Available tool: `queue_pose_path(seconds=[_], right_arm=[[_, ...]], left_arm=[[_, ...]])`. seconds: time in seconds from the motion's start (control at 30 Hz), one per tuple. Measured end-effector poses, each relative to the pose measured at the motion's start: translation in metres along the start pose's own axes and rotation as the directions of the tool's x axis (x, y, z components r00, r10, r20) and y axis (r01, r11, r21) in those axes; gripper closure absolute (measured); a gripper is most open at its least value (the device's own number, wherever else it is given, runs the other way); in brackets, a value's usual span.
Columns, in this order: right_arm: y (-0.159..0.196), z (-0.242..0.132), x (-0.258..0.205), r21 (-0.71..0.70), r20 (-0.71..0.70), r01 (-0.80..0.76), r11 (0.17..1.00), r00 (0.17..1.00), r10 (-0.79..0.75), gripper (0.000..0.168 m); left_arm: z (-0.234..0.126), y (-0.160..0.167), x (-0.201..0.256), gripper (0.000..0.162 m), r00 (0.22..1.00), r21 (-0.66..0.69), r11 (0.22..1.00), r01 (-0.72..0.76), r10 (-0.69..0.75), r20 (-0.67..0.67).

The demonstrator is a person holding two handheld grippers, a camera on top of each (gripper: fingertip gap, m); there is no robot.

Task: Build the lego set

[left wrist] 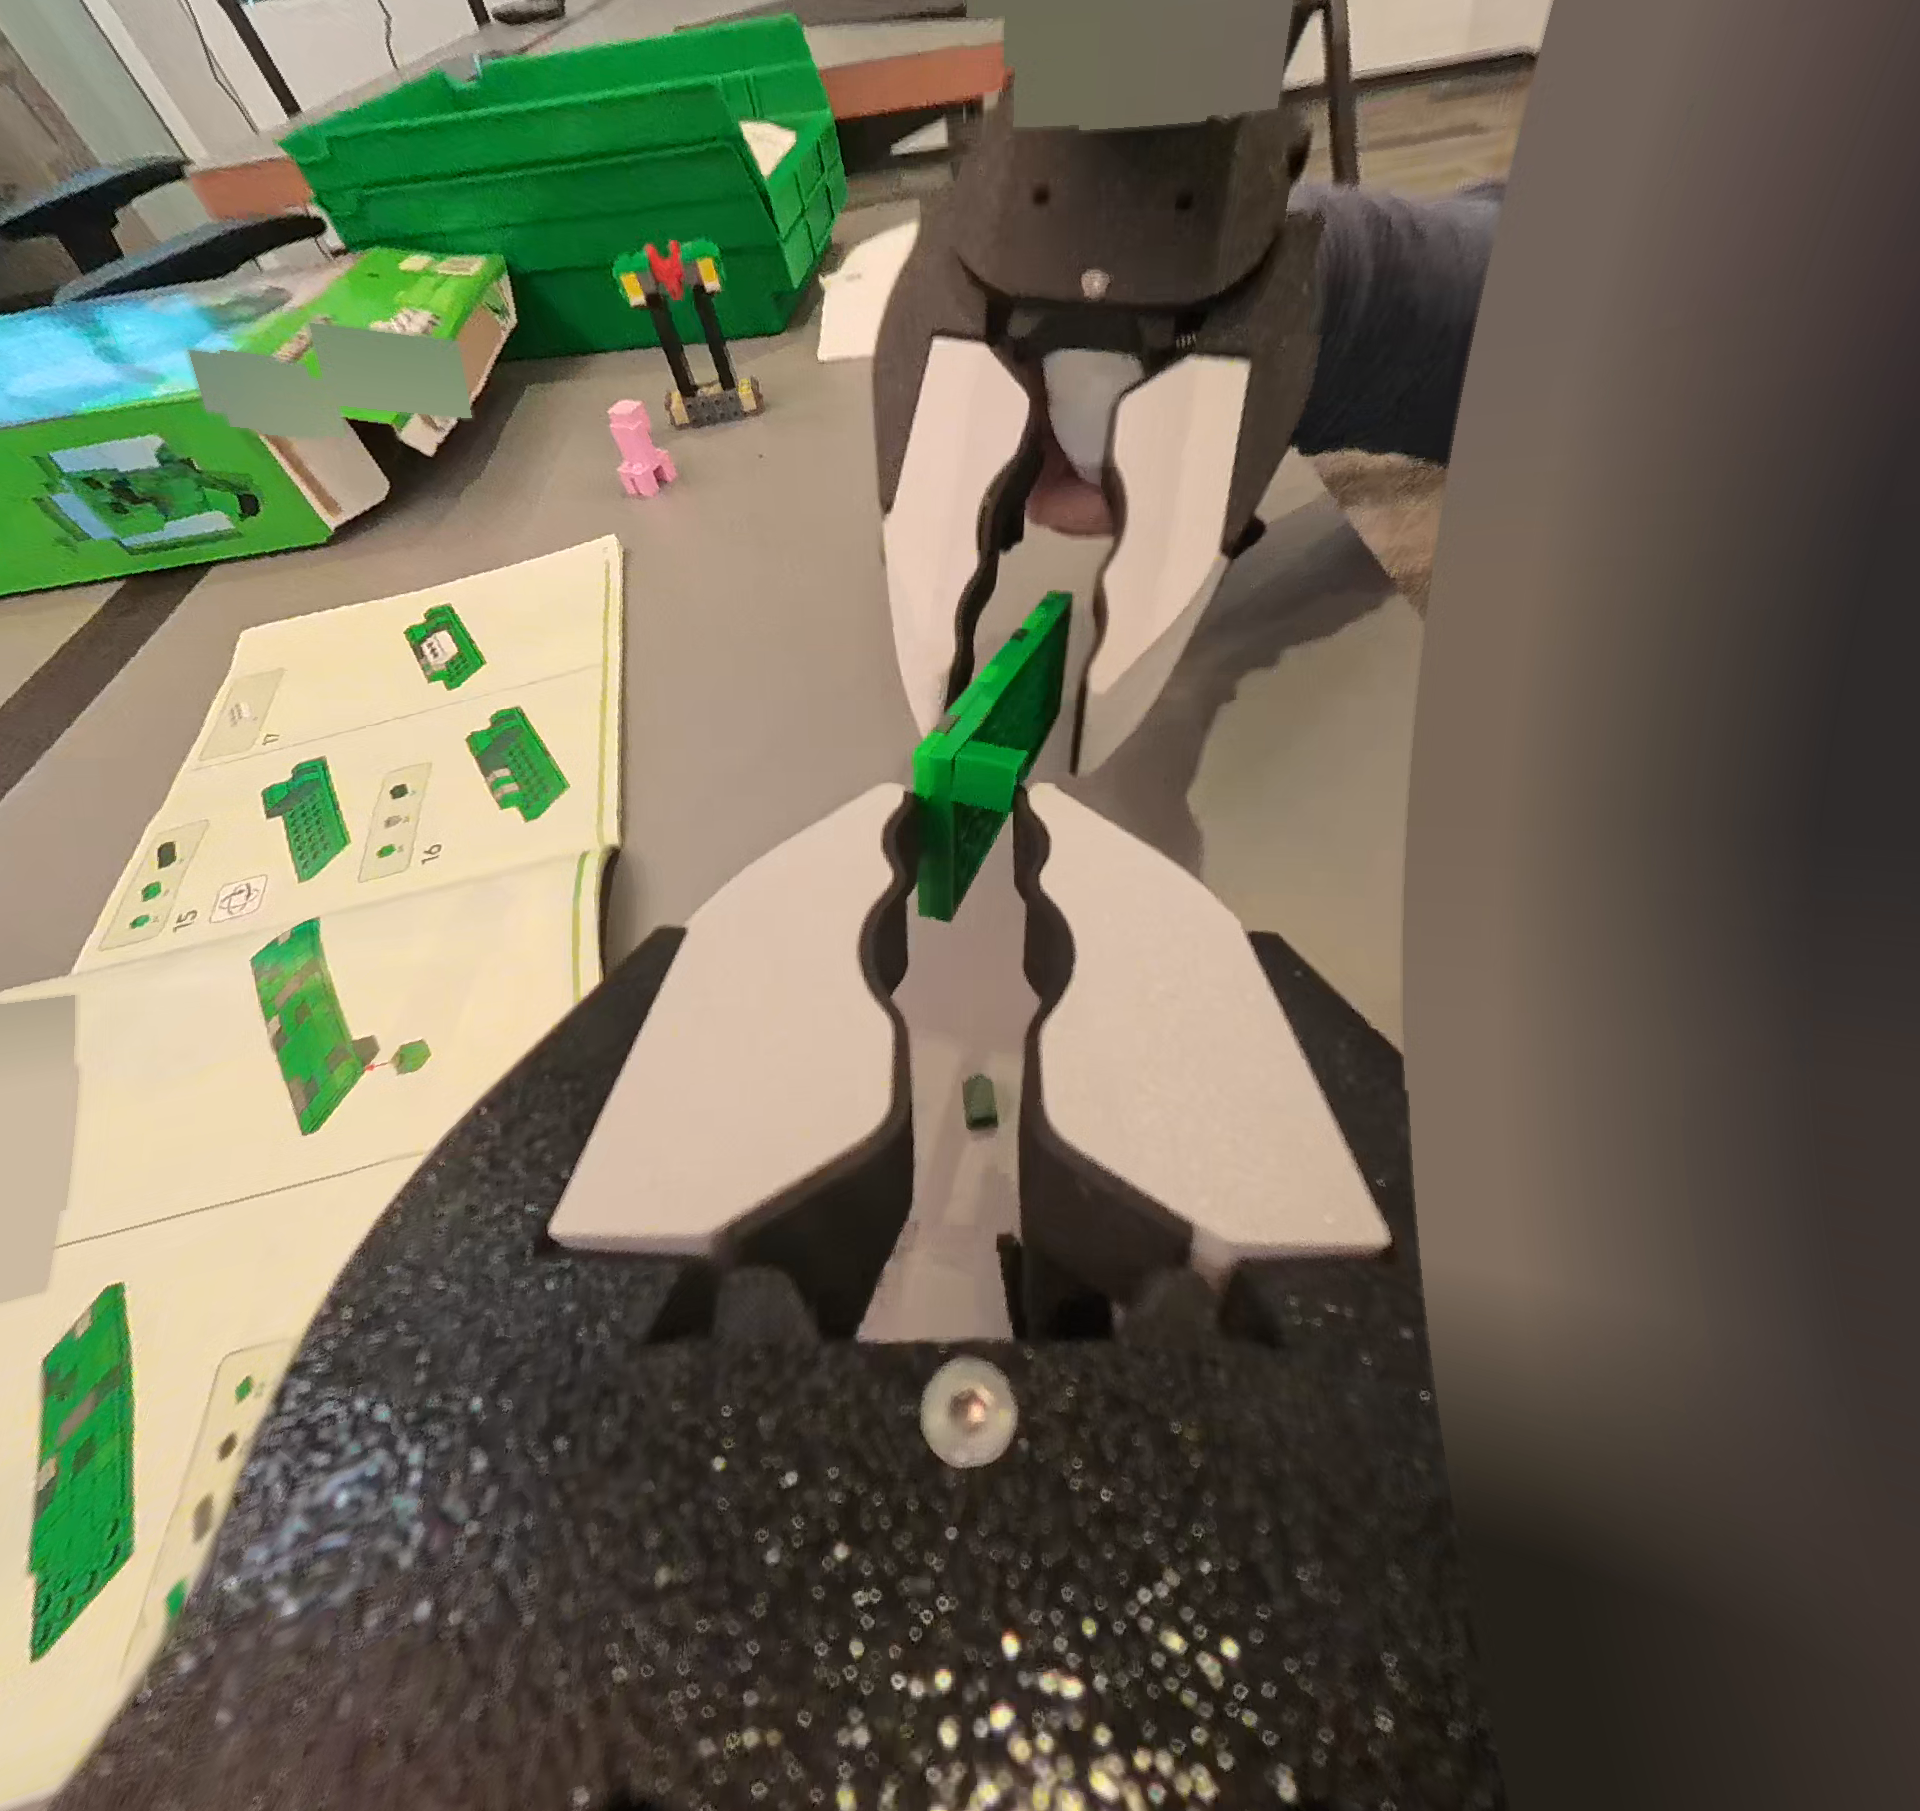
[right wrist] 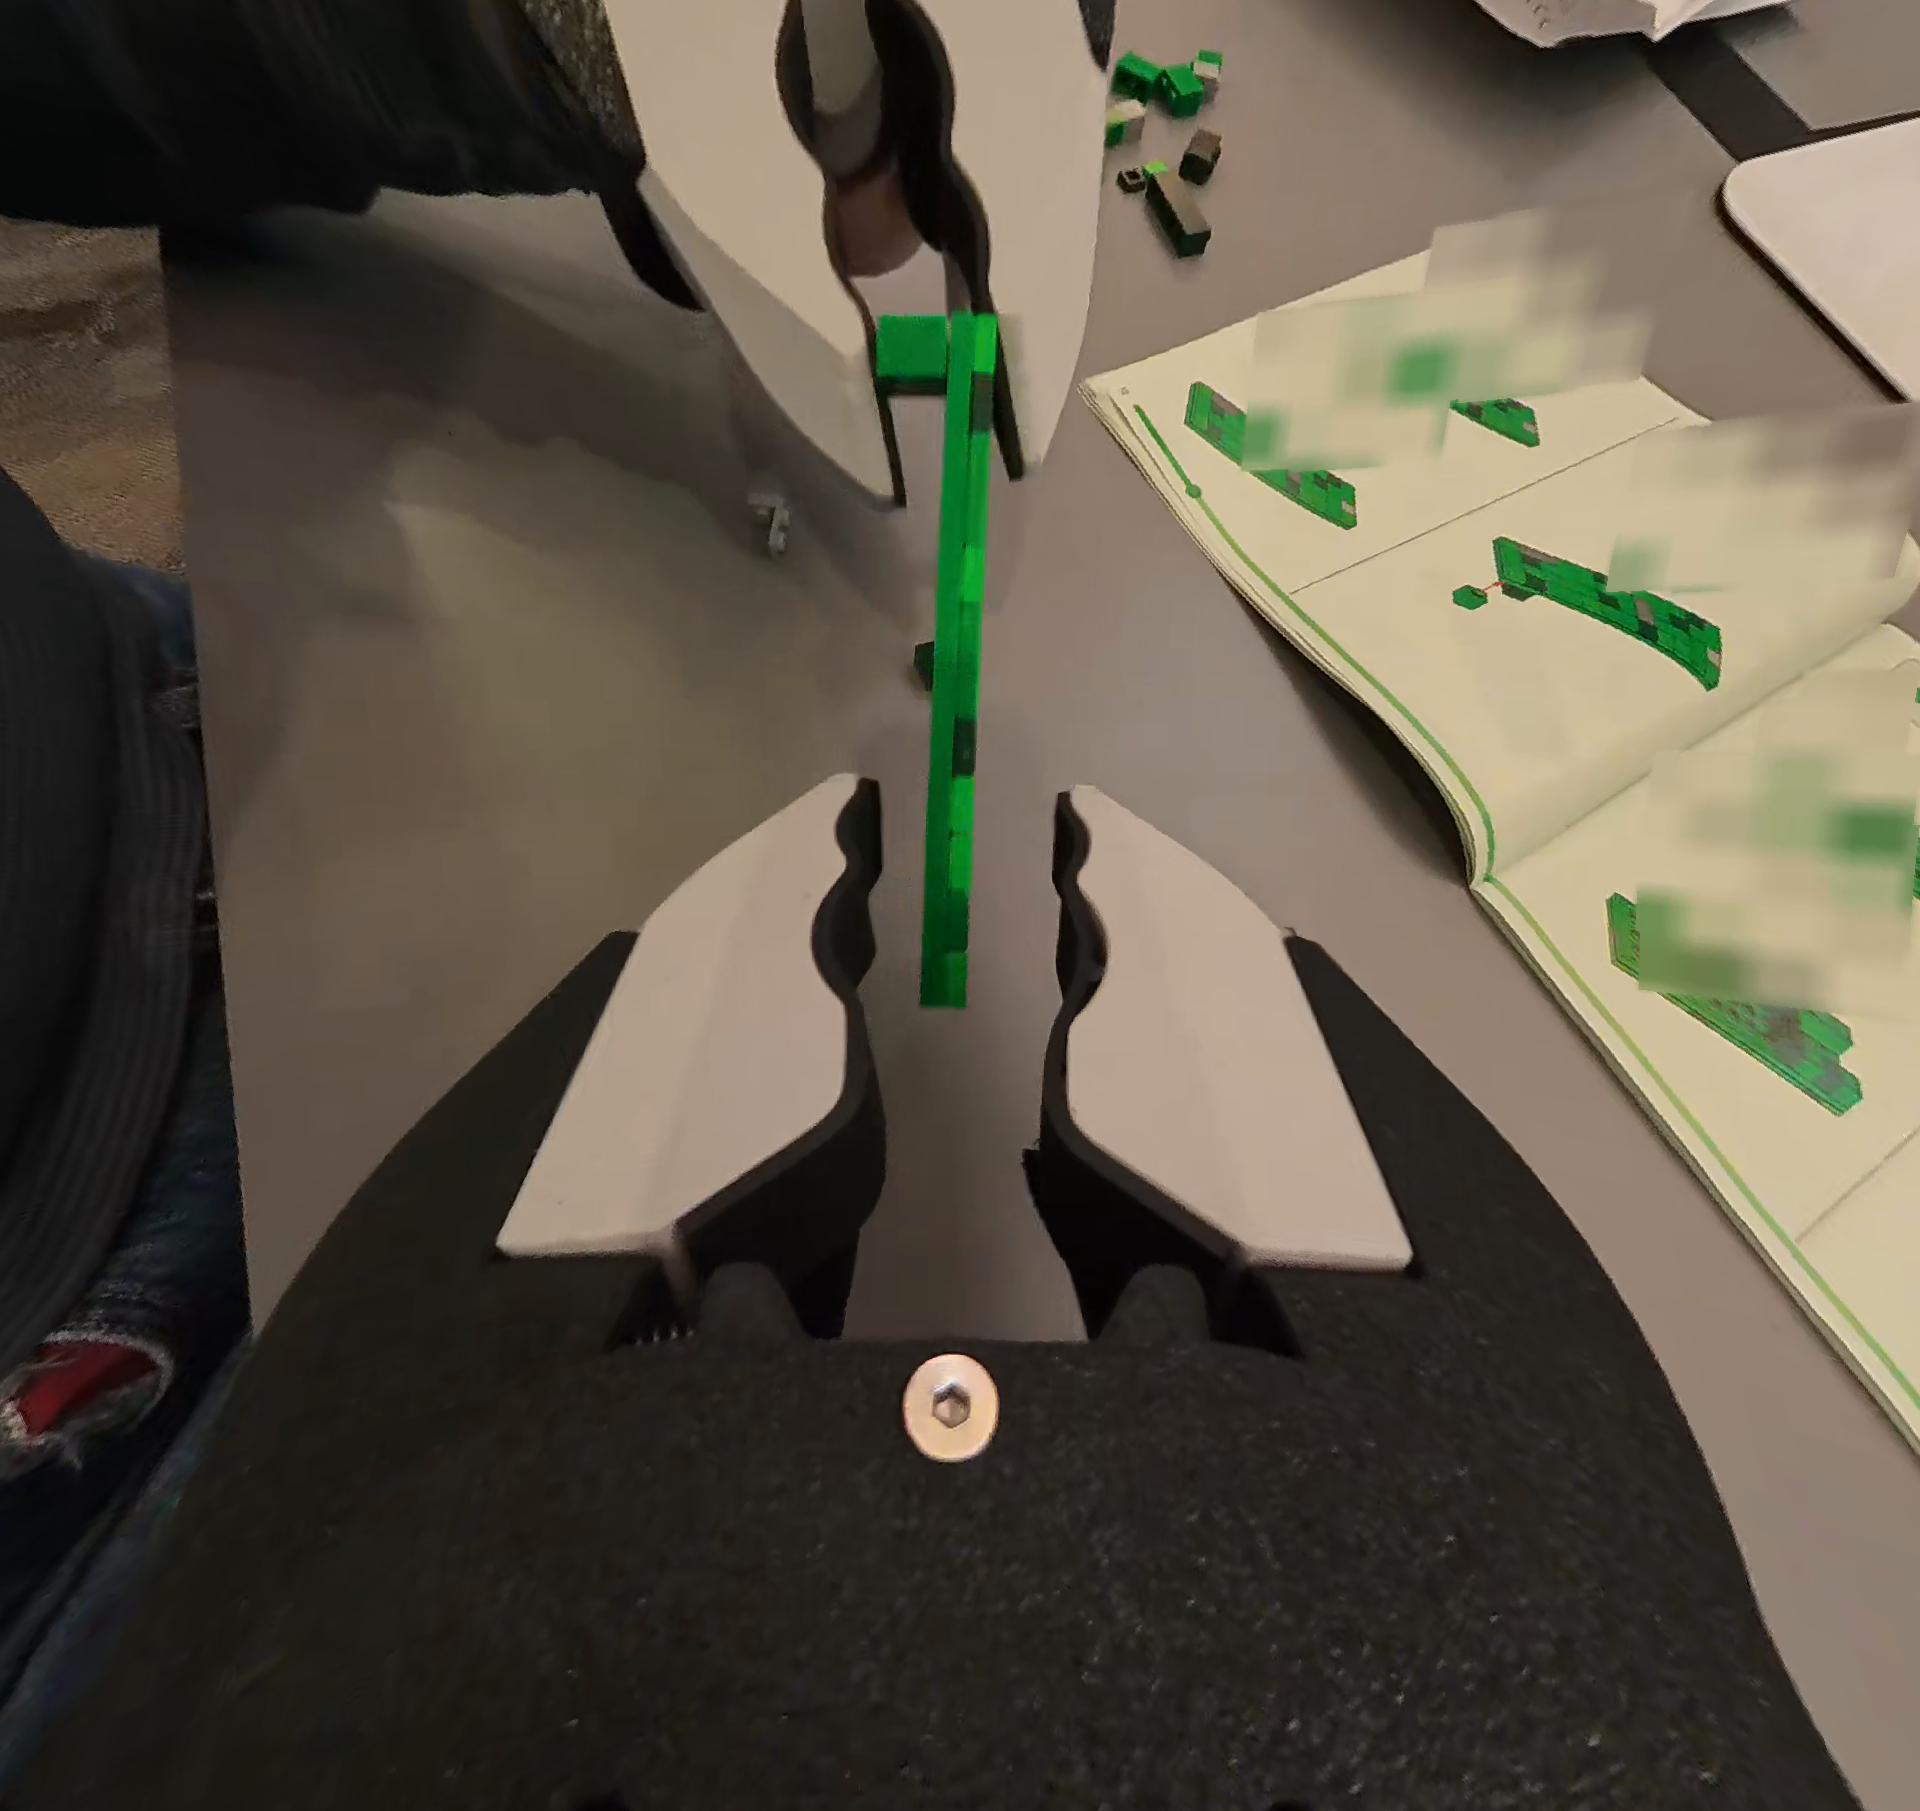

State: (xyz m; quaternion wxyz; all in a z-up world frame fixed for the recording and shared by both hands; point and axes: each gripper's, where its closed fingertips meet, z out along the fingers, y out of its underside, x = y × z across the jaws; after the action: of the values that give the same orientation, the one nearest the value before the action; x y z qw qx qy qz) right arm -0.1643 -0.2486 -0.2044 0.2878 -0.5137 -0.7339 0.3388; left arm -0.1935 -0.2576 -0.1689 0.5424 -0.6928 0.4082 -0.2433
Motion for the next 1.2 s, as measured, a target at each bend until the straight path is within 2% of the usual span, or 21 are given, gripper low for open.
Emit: queue_pose_path(seconds=[0.07, 0.13, 0.2, 0.27, 0.4, 0.63, 0.83, 1.03, 1.1, 1.2], right_arm=[[-0.001, -0.003, 0.001, 0.049, -0.008, -0.003, 0.999, 1.000, 0.003, 0.122], [-0.012, -0.011, 0.006, 0.175, -0.049, -0.007, 0.985, 0.999, 0.016, 0.113], [-0.029, -0.024, 0.012, 0.349, -0.093, -0.029, 0.937, 0.993, 0.065, 0.116], [-0.043, -0.035, 0.013, 0.487, -0.070, -0.078, 0.870, 0.989, 0.128, 0.120], [-0.059, -0.040, 0.007, 0.589, 0.062, -0.184, 0.787, 0.981, 0.183, 0.130], [-0.068, -0.041, 0.001, 0.620, 0.124, -0.202, 0.758, 0.979, 0.159, 0.161], [-0.067, -0.041, 0.001, 0.634, 0.096, -0.178, 0.753, 0.984, 0.152, 0.162], [-0.060, -0.041, 0.008, 0.659, -0.002, -0.137, 0.740, 0.983, 0.184, 0.162], [-0.059, -0.041, 0.007, 0.665, 0.013, -0.147, 0.732, 0.983, 0.185, 0.162], [-0.057, -0.040, 0.004, 0.668, 0.059, -0.161, 0.727, 0.985, 0.164, 0.162]], left_arm=[[-0.003, -0.007, -0.004, 0.145, 0.999, 0.068, 0.997, 0.031, -0.032, 0.014], [-0.008, -0.017, -0.009, 0.145, 0.996, 0.159, 0.984, 0.085, -0.091, 0.027], [-0.013, -0.028, -0.010, 0.146, 0.987, 0.265, 0.952, 0.153, -0.160, 0.006], [-0.014, -0.033, -0.008, 0.146, 0.980, 0.327, 0.925, 0.194, -0.195, -0.028], [-0.009, -0.033, -0.002, 0.146, 0.984, 0.341, 0.923, 0.179, -0.173, -0.050], [-0.013, -0.040, 0.000, 0.146, 0.980, 0.411, 0.890, 0.200, -0.182, -0.083], [-0.011, -0.039, -0.001, 0.146, 0.972, 0.429, 0.873, 0.233, -0.211, -0.100], [-0.020, -0.034, -0.008, 0.137, 0.978, 0.424, 0.888, 0.178, -0.207, 0.022], [-0.025, -0.035, -0.009, 0.135, 0.981, 0.418, 0.898, 0.136, -0.180, 0.067], [-0.024, -0.039, -0.005, 0.126, 0.989, 0.389, 0.914, 0.111, -0.140, 0.048]])
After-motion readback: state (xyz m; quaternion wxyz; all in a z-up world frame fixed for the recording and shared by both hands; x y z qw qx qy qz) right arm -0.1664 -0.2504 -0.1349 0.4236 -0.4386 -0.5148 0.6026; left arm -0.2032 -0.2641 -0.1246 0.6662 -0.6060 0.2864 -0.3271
